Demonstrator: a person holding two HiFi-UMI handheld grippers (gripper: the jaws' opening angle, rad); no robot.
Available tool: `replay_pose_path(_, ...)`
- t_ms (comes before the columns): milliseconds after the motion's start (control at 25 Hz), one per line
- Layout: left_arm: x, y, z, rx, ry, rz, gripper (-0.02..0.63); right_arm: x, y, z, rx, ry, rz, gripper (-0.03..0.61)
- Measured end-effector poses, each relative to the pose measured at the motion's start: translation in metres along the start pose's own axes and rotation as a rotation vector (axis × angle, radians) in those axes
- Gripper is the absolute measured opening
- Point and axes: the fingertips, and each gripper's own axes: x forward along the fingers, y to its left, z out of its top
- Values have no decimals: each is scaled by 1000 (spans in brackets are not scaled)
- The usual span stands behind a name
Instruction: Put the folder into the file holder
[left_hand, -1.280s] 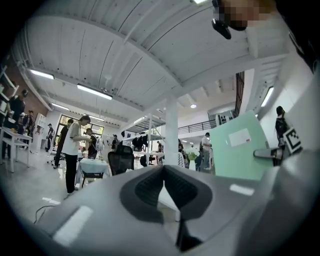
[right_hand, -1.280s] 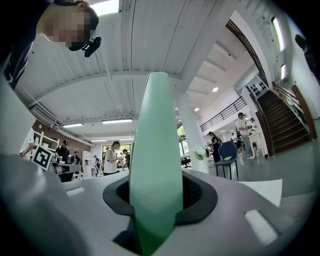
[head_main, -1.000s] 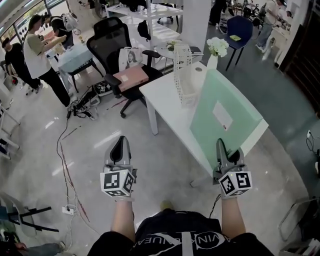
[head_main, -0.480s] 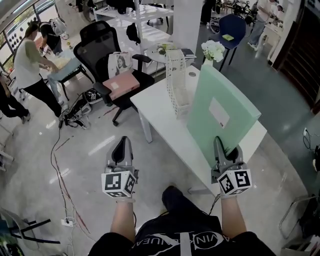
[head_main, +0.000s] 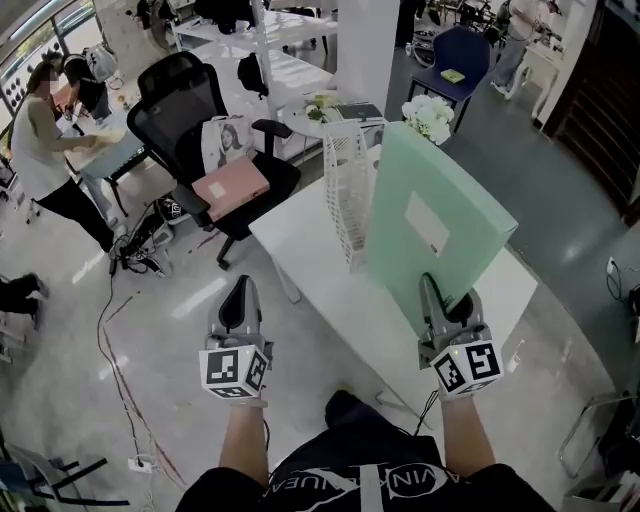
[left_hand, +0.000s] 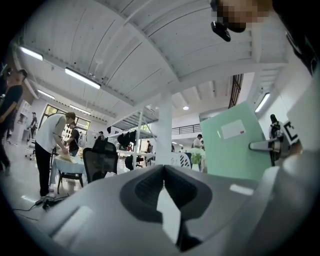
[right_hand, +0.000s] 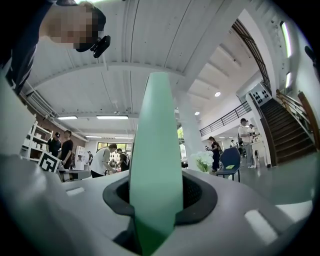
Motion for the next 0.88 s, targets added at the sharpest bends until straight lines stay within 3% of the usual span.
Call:
replay_pose_path(560,91,-1,-5,6,1,-31,0,107,-15,7,14,-31,51,158)
replay_pose_path(880,120,1,-10,3,3,-54,0,157,-23,8,-30,-23,2,158)
